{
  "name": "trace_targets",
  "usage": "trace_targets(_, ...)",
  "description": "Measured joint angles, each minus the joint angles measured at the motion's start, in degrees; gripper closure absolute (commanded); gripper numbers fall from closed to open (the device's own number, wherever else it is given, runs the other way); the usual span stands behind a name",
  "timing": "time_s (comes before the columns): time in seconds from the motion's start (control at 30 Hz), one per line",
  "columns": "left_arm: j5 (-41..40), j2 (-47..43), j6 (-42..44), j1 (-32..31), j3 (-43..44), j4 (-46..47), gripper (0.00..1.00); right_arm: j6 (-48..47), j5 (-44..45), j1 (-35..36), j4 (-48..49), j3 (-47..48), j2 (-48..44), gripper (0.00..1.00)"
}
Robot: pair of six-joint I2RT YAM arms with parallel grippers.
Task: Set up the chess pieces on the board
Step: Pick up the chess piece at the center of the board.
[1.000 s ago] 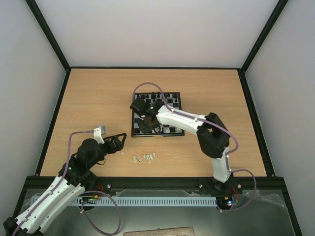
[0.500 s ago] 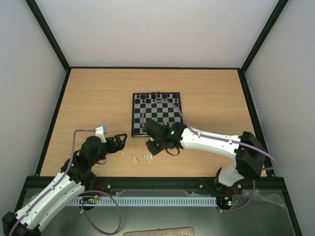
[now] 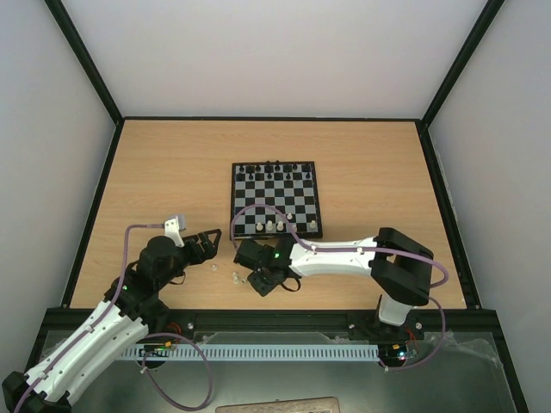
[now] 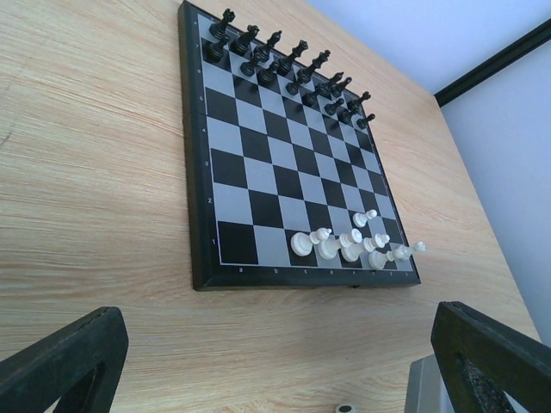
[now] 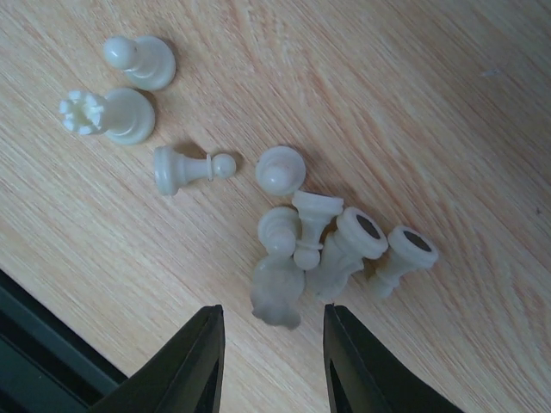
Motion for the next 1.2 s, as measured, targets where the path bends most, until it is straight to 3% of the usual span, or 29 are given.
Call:
trace_targets(0.37,0.0,0.0,0.0,0.0,0.0,-0.1,0.01,-0.3,-0.1,0.0,1.8,0.2,3.6,0.79)
trace_targets(0.63,-0.2,0.0,0.0,0.0,0.0,-0.1,0.01,-0.5,-0.1,0.0,1.8,1.3,4.0,0.73)
trace_targets(0.77,-0.2,0.0,0.0,0.0,0.0,-0.1,0.01,-0.5,0.0,0.0,1.8,1.8,4.0,0.79)
trace_targets(0.93,-0.2,0.0,0.0,0.0,0.0,-0.1,0.01,-0.5,0.2,0.0,1.8,1.8,4.0,0.96)
trace_targets(1.2,-0.2,-0.5,0.0,0.0,0.0,-0.1,0.01,-0.1,1.2,0.0,1.5,1.7,3.0,0.96)
